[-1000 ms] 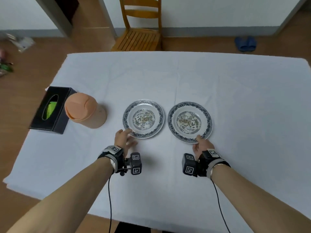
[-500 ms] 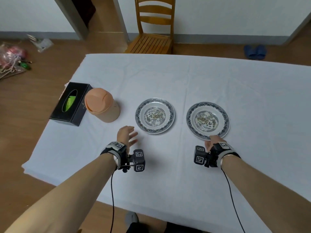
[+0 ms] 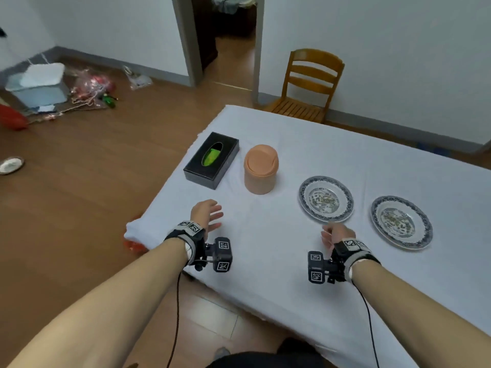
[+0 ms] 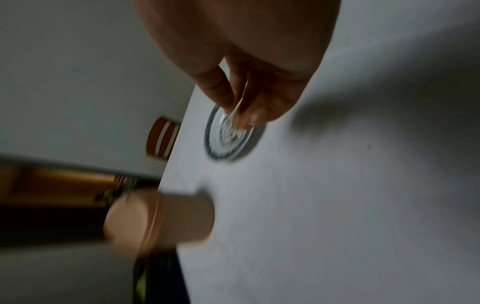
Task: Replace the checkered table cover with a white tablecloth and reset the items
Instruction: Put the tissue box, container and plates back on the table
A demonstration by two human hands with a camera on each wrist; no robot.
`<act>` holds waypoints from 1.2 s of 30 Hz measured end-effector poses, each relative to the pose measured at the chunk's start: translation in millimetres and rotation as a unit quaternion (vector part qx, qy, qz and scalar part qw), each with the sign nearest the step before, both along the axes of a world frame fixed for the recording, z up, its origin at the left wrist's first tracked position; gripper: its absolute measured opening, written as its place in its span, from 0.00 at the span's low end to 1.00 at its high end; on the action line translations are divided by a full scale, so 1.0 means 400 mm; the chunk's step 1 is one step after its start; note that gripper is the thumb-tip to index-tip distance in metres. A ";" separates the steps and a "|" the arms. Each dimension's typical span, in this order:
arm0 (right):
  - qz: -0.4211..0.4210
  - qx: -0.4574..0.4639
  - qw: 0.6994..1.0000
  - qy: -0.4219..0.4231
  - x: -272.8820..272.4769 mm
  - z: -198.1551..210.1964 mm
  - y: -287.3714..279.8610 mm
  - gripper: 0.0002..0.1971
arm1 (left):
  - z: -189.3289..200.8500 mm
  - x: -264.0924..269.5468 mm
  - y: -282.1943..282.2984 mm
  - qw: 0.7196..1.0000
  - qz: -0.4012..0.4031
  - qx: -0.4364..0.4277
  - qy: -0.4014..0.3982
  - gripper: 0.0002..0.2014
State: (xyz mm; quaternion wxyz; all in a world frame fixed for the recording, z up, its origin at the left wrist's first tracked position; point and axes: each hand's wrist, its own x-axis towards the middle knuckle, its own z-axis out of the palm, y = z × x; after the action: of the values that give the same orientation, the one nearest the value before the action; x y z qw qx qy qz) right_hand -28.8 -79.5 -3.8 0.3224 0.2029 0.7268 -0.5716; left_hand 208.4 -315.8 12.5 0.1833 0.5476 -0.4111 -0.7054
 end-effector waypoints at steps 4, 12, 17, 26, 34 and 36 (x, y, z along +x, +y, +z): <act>0.216 -0.018 0.976 -0.017 0.268 0.027 -0.262 0.04 | 0.021 0.263 -0.136 0.997 0.050 -0.026 -0.055 0.10; 0.513 -0.010 0.858 -0.028 0.679 0.025 -0.679 0.03 | -0.002 0.720 -0.299 0.966 0.222 -0.007 -0.134 0.07; 0.605 -0.011 0.796 -0.013 0.848 -0.011 -0.974 0.04 | 0.004 0.961 -0.392 0.937 0.306 0.010 -0.167 0.08; 0.690 -0.012 0.723 -0.020 1.179 -0.076 -1.359 0.08 | 0.039 1.325 -0.539 0.885 0.388 0.021 -0.255 0.08; 0.757 0.011 0.653 0.001 1.497 -0.137 -1.682 0.09 | -0.075 1.574 -0.769 0.882 0.398 0.040 -0.248 0.10; 0.759 0.022 0.651 0.015 1.561 -0.145 -1.779 0.09 | -0.102 1.647 -0.874 0.885 0.393 0.033 -0.246 0.11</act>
State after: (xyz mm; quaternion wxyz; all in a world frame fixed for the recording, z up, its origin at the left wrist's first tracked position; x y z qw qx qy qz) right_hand 595.5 -790.9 -61.9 0.6285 -0.4207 0.6442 -0.1142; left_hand 867.2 -665.3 -28.2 0.3203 0.8259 -0.1701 -0.4317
